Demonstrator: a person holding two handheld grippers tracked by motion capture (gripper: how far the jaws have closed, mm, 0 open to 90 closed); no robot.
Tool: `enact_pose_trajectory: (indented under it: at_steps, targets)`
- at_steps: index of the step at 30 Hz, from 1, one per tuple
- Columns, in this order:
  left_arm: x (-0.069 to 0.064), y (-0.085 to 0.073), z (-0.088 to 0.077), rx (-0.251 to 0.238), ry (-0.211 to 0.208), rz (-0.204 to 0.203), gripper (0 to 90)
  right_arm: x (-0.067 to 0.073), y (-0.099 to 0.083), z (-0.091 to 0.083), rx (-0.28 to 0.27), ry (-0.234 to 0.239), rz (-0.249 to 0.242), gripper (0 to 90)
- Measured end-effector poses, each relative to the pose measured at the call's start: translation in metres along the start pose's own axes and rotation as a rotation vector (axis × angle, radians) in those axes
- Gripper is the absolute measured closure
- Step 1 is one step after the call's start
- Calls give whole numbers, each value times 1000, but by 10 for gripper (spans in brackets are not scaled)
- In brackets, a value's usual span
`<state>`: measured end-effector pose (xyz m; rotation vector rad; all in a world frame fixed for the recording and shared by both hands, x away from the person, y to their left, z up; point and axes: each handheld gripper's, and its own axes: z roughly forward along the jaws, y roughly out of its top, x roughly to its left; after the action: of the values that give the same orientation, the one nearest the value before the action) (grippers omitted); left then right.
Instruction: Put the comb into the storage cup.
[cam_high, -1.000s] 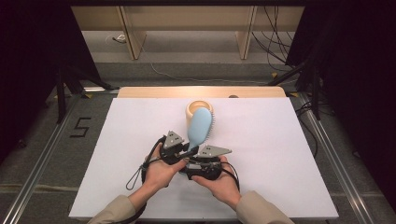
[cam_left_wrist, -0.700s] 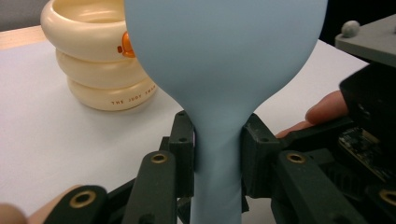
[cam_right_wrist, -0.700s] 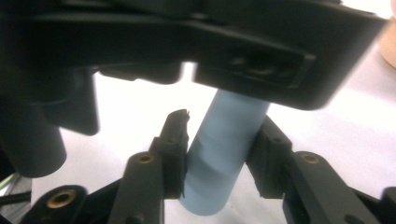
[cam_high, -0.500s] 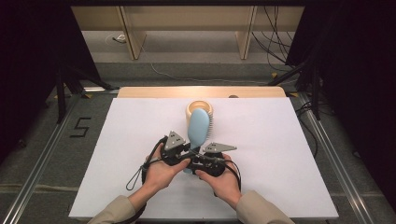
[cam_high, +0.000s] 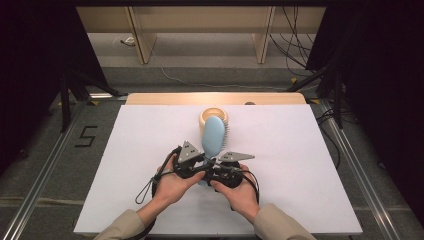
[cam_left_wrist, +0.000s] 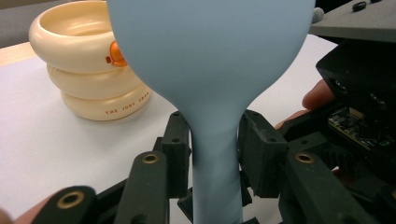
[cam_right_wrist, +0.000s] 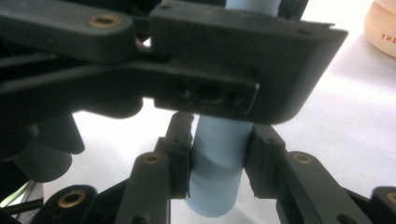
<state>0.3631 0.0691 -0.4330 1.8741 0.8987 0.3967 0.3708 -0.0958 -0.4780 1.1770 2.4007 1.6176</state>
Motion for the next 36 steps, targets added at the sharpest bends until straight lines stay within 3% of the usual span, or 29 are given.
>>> enact_pose_trajectory:
  at_steps: [5, 17, 22, 27, 32, 36]
  targets:
    - [0, 0, 0, -1, 3, 17, 607, -1, 1, -1, -10, 2, 7, 663]
    - [2, 2, -2, -5, 11, 13, 593, -1, 3, -4, -40, 1, 9, 663]
    - [3, 3, -3, -14, 21, 51, 557, -1, 4, -5, -44, 2, 11, 664]
    - [3, 5, -5, -17, 28, 74, 456, -2, 4, -5, -54, 0, 9, 664]
    - [4, 9, -9, -10, 21, 68, 306, -2, 5, -6, -56, -5, 9, 663]
    - [4, 13, -13, -7, 18, 89, 152, -3, 5, -7, -58, -6, 8, 664]
